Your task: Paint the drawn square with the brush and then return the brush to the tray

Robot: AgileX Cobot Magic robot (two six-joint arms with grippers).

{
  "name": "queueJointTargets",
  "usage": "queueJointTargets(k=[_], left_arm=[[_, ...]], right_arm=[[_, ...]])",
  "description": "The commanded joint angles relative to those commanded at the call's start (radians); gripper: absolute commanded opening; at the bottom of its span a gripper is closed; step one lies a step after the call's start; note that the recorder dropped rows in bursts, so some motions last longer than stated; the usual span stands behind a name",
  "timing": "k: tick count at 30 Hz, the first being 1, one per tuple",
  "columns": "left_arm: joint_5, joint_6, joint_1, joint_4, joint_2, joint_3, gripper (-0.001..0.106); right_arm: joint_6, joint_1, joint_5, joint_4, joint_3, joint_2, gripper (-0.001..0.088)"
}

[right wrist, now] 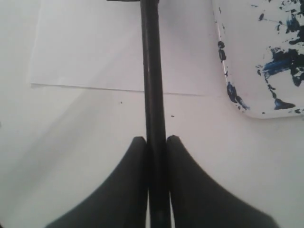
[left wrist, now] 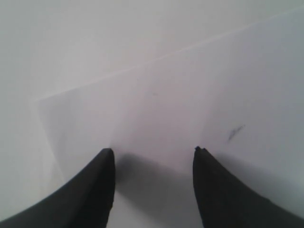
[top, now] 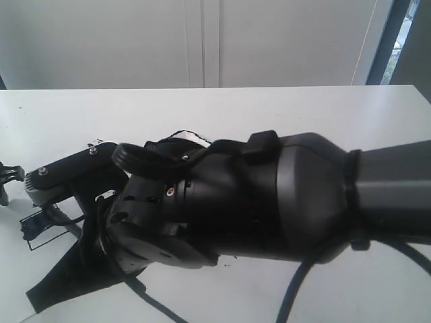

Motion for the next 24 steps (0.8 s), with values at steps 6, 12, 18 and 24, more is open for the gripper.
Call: queueJointTargets(k=[6, 12, 18, 24], left_arm=[[0.002, 0.000, 0.000, 0.000, 0.000, 0.000, 0.055], [0.002, 0.000, 0.000, 0.000, 0.000, 0.000, 0.055], [0.002, 0.000, 0.000, 0.000, 0.000, 0.000, 0.055], [0.002, 0.000, 0.000, 0.000, 0.000, 0.000, 0.055]], right_arm=[[0.000, 0.031, 0.001, 0.000, 0.000, 0.027, 0.0000], [0.002, 0.031, 0.046, -0.021, 0.000, 0.056, 0.0000], [0.002, 0.031, 0.031, -0.017, 0.000, 0.058, 0.0000], [0.016, 0.031, 0.037, -0.039, 0.000, 0.063, 0.0000]])
